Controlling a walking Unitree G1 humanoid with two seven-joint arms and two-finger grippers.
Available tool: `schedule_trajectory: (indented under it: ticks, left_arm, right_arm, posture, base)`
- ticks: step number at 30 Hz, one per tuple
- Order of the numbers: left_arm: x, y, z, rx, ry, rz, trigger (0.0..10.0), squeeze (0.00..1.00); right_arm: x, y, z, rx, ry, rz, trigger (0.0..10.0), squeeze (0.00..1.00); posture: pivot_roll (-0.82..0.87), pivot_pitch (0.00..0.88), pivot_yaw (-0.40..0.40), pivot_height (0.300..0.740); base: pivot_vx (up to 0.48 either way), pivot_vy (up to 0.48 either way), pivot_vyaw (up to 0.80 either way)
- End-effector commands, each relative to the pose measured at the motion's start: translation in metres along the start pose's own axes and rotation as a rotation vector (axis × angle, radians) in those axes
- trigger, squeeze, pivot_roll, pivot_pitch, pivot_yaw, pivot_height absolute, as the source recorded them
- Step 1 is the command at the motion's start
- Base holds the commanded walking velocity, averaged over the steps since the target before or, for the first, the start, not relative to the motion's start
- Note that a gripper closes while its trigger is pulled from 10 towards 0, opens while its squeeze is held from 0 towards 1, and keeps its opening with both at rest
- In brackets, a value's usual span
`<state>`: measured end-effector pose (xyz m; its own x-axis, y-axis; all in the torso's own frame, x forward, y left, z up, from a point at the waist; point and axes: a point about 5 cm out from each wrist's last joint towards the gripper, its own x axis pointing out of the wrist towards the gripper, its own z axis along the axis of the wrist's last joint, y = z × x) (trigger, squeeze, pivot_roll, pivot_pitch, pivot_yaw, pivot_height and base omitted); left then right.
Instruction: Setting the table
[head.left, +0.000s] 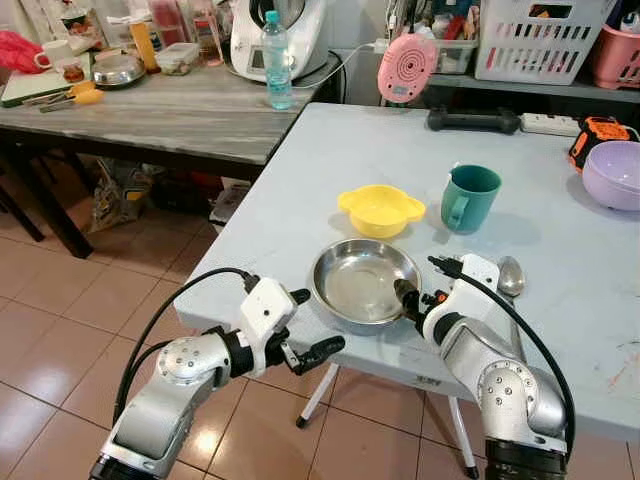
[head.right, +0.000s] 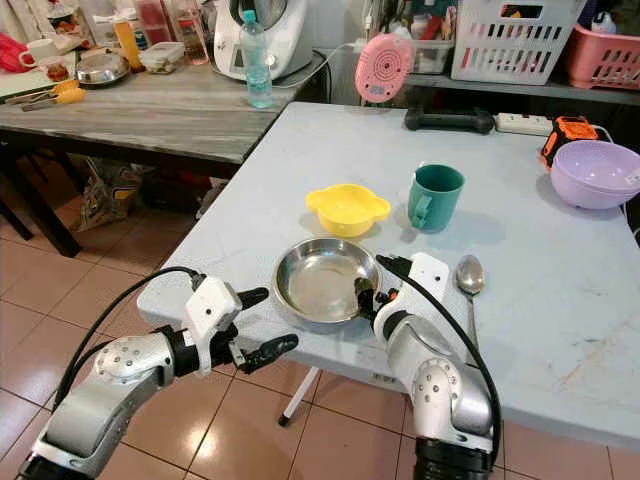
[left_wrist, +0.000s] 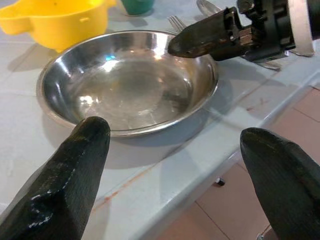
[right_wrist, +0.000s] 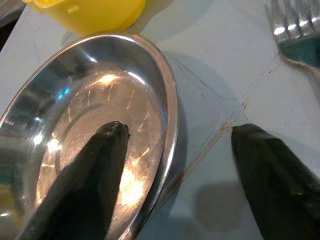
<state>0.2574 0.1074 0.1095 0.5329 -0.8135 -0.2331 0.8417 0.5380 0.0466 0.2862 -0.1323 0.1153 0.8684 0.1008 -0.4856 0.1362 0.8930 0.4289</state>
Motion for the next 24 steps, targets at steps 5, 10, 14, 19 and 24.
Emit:
schedule_trajectory:
  ticks: [5, 10, 14, 19, 24]
  left_arm:
    - [-0.001, -0.002, 0.001, 0.022, 0.015, -0.011, 10.0, 0.00]
    - [0.001, -0.004, 0.001, 0.025, 0.014, -0.017, 10.0, 0.00]
    - [0.002, -0.006, 0.001, 0.027, 0.011, -0.022, 10.0, 0.00]
    - [0.001, -0.006, 0.001, 0.025, 0.012, -0.023, 10.0, 0.00]
    - [0.002, -0.007, 0.000, 0.025, 0.012, -0.025, 10.0, 0.00]
  right_arm:
    - [0.002, 0.016, -0.015, 0.067, 0.077, 0.059, 0.0, 0.00]
    - [0.003, 0.017, -0.019, 0.075, 0.105, 0.074, 0.0, 0.00]
    - [0.004, 0.017, -0.022, 0.089, 0.131, 0.076, 0.0, 0.00]
    - [0.004, 0.013, -0.024, 0.097, 0.143, 0.058, 0.0, 0.00]
    - [0.004, 0.011, -0.024, 0.102, 0.143, 0.049, 0.0, 0.00]
  posture:
    - [-0.08, 0.024, 0.052, 0.740]
    - [-0.08, 0.022, 0.051, 0.740]
    - [-0.08, 0.023, 0.048, 0.740]
    - [-0.09, 0.025, 0.048, 0.740]
    - [-0.09, 0.023, 0.049, 0.740]
  base:
    - [0.000, 0.000, 0.00]
    - [0.000, 0.000, 0.00]
    - [0.000, 0.000, 0.00]
    - [0.000, 0.000, 0.00]
    - [0.000, 0.000, 0.00]
